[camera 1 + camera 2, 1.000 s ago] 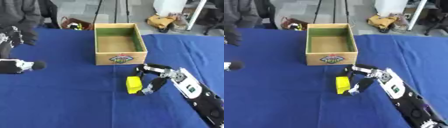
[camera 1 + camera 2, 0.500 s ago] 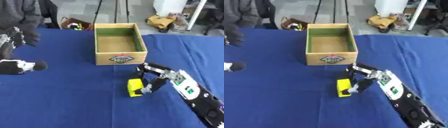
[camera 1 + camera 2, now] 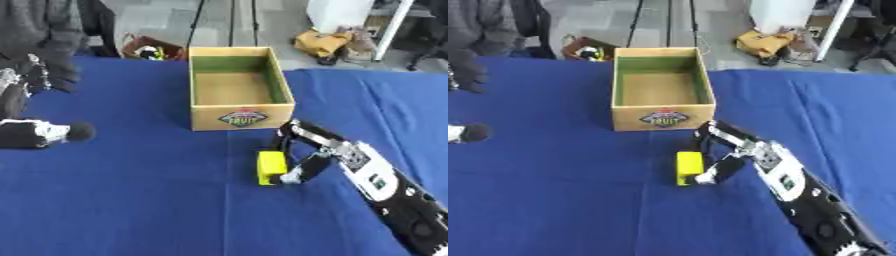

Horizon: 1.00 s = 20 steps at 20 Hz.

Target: Pick up objects on the table and place them in the box.

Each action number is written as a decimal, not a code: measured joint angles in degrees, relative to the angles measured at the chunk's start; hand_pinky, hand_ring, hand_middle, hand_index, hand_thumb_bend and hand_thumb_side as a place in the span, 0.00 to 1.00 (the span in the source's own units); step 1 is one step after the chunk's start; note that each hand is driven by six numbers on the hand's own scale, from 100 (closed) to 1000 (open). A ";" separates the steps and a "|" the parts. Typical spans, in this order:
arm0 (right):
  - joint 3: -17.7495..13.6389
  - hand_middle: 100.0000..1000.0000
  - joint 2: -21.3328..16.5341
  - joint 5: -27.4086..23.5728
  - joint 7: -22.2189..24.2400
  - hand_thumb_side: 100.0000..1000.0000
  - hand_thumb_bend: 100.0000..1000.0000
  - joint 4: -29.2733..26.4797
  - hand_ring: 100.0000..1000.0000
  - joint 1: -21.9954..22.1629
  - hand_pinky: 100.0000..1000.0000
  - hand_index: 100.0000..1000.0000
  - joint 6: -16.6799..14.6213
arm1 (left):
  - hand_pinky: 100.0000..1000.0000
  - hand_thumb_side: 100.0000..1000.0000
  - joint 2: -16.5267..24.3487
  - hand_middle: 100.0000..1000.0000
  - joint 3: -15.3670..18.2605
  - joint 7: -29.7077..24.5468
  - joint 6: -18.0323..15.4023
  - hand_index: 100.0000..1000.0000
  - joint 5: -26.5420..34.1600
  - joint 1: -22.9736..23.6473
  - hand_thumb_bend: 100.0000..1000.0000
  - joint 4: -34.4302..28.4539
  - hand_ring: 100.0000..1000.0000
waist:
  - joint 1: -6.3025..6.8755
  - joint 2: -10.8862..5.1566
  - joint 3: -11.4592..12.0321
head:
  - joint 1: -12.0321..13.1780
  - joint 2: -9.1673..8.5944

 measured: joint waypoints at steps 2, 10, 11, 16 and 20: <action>0.00 0.34 0.01 0.78 -0.45 0.08 0.42 0.05 0.57 0.00 0.40 0.40 -0.35 | 0.64 0.28 0.00 0.63 -0.15 0.00 0.00 0.83 0.00 0.00 1.00 0.00 0.67 | 0.00 -0.10 0.01 | -0.01 0.01; 0.01 0.31 -0.04 4.92 -4.12 0.00 0.33 -0.80 0.55 -0.06 0.37 0.36 -0.85 | 0.64 0.28 0.00 0.63 -0.23 -0.02 0.02 0.83 0.00 -0.01 1.00 0.00 0.67 | 0.01 -0.23 0.06 | -0.15 0.05; 0.05 0.32 -0.14 5.05 -4.46 0.00 0.32 -1.25 0.56 -0.07 0.39 0.37 -0.77 | 0.64 0.28 0.00 0.63 -0.24 -0.03 0.03 0.83 0.00 -0.01 1.00 0.01 0.67 | 0.01 -0.24 0.07 | -0.18 0.06; 0.32 0.32 -2.43 3.57 -4.56 0.00 0.32 -5.18 0.56 -1.25 0.39 0.38 -0.58 | 0.64 0.28 0.00 0.63 -0.26 -0.14 0.14 0.83 0.00 -0.01 1.00 0.25 0.67 | -0.03 -0.60 0.06 | -0.25 0.34; -0.20 0.32 -5.80 0.52 -4.47 0.00 0.32 -9.38 0.56 -3.49 0.40 0.38 1.23 | 0.64 0.29 -0.01 0.63 -0.56 -0.23 0.23 0.83 0.10 0.00 1.00 0.31 0.67 | -0.06 -0.91 0.32 | -0.40 0.44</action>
